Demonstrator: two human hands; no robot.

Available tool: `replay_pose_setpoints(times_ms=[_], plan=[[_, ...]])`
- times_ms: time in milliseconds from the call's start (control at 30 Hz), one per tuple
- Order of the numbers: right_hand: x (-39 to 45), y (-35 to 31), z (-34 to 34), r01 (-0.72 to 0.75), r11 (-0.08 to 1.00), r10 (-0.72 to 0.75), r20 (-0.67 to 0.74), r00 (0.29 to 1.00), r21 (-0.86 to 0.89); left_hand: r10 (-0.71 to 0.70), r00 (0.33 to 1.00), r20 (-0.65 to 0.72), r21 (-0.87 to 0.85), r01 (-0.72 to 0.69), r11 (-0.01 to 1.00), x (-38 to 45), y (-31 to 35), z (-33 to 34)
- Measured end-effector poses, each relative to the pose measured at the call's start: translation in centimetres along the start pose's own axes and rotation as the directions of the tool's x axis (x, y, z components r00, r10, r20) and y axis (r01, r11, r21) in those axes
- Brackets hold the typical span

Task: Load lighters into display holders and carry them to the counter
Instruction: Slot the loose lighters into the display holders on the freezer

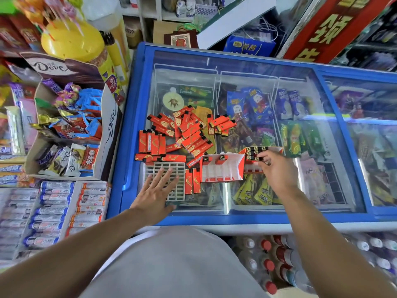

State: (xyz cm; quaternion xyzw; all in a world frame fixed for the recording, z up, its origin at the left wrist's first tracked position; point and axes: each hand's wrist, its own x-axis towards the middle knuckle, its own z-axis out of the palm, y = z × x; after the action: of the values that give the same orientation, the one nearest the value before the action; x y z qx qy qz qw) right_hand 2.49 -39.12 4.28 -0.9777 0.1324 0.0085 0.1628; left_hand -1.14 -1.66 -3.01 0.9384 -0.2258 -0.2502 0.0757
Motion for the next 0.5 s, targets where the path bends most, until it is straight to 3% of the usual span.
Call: replay_pose_setpoints(times_ms=[167,233,300,367,433,500], plan=[[-2.1,-3.0,-1.1,-0.012,0.999,0.019,-0.197,0.98,0.036,0.01,0.999,0.036,-0.004,-0.01,1.0,0.1,-0.2,-0.3],[-3.3,-6.6,-1.7,0.063,0.993,-0.044,-0.186,0.981,0.098,0.012,0.999,0.047,-0.004,-0.012,1.0,0.2,-0.3,-0.2],[-4.5,-10.9,-0.8,0.175,0.982,-0.18,0.093,0.979,0.067,0.013,0.998,0.056,0.005,-0.013,1.0,0.2,-0.3,0.0],[-5.6,-14.5,1.5,0.321,0.946,-0.27,0.42,0.866,-0.054,0.013,0.998,0.064,0.026,-0.014,1.0,0.2,-0.3,0.0],[-5.8,-16.5,3.8,0.365,0.921,-0.241,0.544,0.804,-0.132,0.019,0.998,0.064,0.032,-0.021,0.999,0.1,-0.3,-0.1],[-5.4,-17.4,5.5,0.34,0.924,-0.193,0.554,0.809,-0.175,0.031,0.998,0.062,0.02,-0.032,0.999,0.0,-0.5,-0.3]])
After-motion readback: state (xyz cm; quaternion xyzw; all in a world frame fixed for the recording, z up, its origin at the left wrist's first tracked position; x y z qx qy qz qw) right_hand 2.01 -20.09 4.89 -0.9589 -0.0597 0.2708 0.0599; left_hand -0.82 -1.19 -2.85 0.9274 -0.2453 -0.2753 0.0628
